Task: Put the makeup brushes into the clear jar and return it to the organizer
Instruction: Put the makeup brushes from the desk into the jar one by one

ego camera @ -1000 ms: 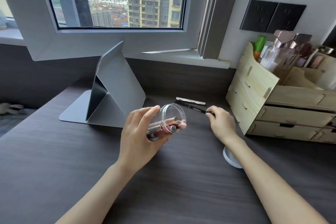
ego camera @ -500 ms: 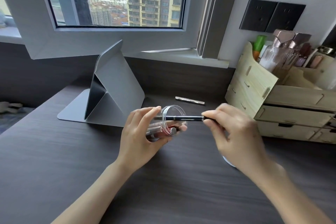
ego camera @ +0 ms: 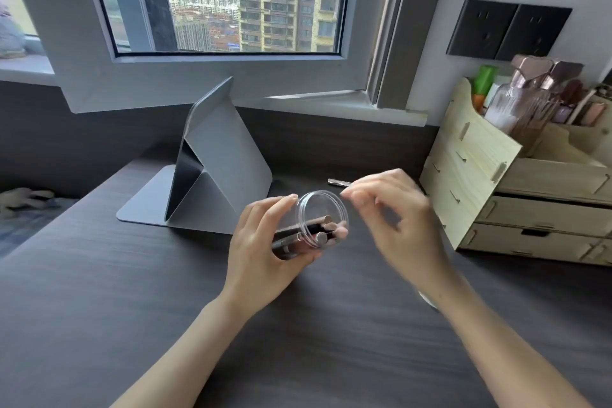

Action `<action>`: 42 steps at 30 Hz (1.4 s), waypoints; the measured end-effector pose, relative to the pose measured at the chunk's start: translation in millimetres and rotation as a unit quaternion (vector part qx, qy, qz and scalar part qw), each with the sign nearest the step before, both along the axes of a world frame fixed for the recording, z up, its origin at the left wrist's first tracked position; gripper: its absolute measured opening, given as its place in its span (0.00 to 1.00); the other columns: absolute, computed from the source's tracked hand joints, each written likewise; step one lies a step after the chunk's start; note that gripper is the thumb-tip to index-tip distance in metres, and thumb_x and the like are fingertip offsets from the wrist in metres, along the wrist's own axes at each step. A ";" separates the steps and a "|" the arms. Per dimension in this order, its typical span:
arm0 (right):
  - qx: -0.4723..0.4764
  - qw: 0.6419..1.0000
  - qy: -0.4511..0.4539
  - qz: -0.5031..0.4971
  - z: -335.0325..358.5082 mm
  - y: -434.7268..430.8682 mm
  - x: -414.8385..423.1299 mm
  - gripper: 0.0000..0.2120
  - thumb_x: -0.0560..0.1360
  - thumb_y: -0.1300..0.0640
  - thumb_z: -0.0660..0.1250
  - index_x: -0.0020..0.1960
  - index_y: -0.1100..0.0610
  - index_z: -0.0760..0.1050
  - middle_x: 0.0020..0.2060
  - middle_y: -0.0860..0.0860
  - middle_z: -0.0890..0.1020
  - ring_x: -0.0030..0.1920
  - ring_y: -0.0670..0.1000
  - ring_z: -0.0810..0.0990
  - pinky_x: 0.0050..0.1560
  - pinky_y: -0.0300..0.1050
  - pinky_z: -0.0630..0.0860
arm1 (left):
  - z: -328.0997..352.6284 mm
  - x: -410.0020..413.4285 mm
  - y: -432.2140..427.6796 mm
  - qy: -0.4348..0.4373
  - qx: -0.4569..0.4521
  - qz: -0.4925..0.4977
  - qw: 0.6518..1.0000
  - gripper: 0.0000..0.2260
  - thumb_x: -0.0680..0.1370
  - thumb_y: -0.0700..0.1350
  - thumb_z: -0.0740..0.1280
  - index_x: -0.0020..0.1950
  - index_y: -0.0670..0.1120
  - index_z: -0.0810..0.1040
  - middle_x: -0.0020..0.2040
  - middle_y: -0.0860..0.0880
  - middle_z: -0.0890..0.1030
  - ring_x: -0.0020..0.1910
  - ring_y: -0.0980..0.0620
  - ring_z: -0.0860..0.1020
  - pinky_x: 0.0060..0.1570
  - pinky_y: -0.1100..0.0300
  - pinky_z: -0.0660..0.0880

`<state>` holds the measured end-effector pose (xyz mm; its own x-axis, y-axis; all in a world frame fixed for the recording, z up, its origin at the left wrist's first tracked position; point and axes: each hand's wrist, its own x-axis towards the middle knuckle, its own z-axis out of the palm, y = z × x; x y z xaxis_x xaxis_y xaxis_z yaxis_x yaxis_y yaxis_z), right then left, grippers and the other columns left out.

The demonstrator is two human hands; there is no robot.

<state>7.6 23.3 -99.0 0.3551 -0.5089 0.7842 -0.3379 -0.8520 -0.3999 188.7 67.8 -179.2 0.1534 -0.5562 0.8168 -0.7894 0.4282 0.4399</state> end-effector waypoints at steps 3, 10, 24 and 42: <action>0.054 0.988 0.005 -0.144 -19.0 -56.5 -2.5 0.08 0.76 0.60 0.63 0.44 0.60 0.81 0.40 0.54 0.84 0.43 0.56 0.78 0.46 0.44 0.70 | 1.0 0.4 0.9 0.014 0.007 0.000 1.000 0.31 0.64 0.58 0.73 0.64 0.49 0.69 0.58 0.56 0.73 0.57 0.52 0.73 0.56 0.64 0.70; 0.202 0.867 0.349 -0.292 -77.5 -156.8 5.7 0.22 0.79 0.58 0.55 0.71 0.62 0.59 0.70 0.59 0.67 0.68 0.62 0.65 0.65 0.54 0.66 | -0.1 0.9 -0.1 0.003 0.010 -0.005 1.000 0.32 0.64 0.57 0.74 0.64 0.49 0.69 0.59 0.55 0.73 0.57 0.52 0.73 0.58 0.67 0.68; 0.201 0.915 0.209 -0.281 -72.5 -121.7 -5.1 0.08 0.77 0.58 0.59 0.52 0.60 0.74 0.50 0.57 0.78 0.50 0.60 0.76 0.45 0.49 0.71 | -0.8 2.3 0.2 -0.005 0.012 -0.001 1.000 0.31 0.65 0.57 0.73 0.64 0.50 0.69 0.59 0.53 0.74 0.57 0.52 0.72 0.57 0.67 0.69; 0.005 0.987 0.137 -0.087 -0.5 18.3 -21.0 0.06 0.68 0.60 0.68 0.44 0.60 0.76 0.35 0.50 0.79 0.37 0.47 0.72 0.37 0.38 0.69 | -2.3 -2.0 2.2 -0.052 0.007 -0.023 0.998 0.33 0.63 0.52 0.77 0.64 0.48 0.69 0.61 0.53 0.72 0.58 0.50 0.72 0.60 0.68 0.66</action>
<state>-13.3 41.5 -99.5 0.4591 -0.5885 0.6655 -0.5751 -0.7678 -0.2823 186.6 70.0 -181.5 0.0416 -0.5719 0.8192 -0.8112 0.4593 0.3618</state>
